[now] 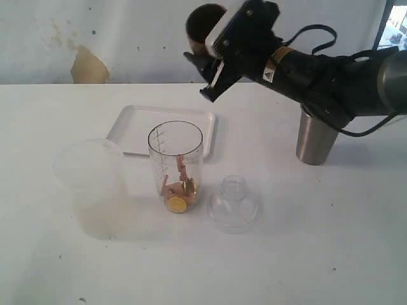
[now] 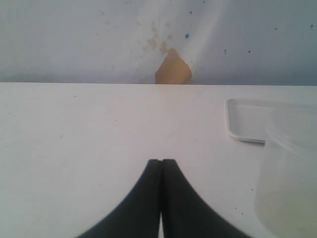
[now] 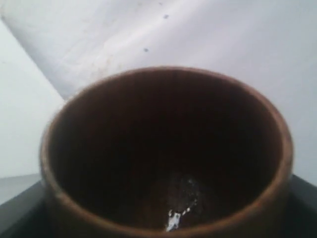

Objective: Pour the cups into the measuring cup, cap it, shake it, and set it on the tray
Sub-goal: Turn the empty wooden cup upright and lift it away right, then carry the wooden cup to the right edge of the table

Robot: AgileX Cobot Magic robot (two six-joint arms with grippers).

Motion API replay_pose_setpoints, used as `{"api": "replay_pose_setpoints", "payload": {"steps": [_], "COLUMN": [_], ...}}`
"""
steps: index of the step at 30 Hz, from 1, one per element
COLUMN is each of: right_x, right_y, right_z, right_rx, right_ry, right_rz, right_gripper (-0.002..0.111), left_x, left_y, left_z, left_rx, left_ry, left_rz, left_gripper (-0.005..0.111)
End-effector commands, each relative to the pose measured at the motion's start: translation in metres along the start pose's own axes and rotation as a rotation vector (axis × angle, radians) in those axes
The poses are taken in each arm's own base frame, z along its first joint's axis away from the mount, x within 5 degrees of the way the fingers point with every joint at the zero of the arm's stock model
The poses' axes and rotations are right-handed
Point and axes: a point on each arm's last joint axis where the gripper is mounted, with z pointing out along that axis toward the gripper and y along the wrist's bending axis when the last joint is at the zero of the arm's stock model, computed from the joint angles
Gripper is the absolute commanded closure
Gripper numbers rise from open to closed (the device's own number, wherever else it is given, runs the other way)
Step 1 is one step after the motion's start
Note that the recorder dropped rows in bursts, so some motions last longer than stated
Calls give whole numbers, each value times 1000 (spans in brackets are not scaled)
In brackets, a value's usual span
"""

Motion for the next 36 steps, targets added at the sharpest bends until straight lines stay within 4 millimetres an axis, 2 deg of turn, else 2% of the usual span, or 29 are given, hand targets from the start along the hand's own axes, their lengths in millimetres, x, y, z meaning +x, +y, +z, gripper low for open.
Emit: {"api": "replay_pose_setpoints", "payload": {"steps": [1, 6, 10, 14, 20, 24, 30, 36], "right_x": [7, 19, 14, 6, -15, -23, 2, 38], "right_y": [-22, -38, -52, -67, -105, -134, -161, -167], "right_z": [-6, -5, -1, -3, -33, -62, -97, -125], "right_rx": [105, 160, 210, 253, 371, 471, 591, 642], "right_ry": [50, 271, 387, 426, 392, 436, 568, 549], "right_rz": [260, 354, 427, 444, 489, 502, 533, 556], "right_gripper": [108, 108, 108, 108, 108, 108, 108, 108], "left_x": [-1, -1, -1, -1, -1, -1, -1, -1], "left_y": [0, 0, 0, 0, 0, 0, 0, 0], "left_z": [0, 0, 0, 0, 0, 0, 0, 0], "left_rx": [1, 1, 1, 1, 1, 1, 1, 1], "left_ry": [0, 0, 0, 0, 0, 0, 0, 0], "left_rz": [-11, -11, -11, -11, -11, -11, -11, -11], "left_gripper": [3, 3, 3, 3, 3, 3, 3, 3]}}
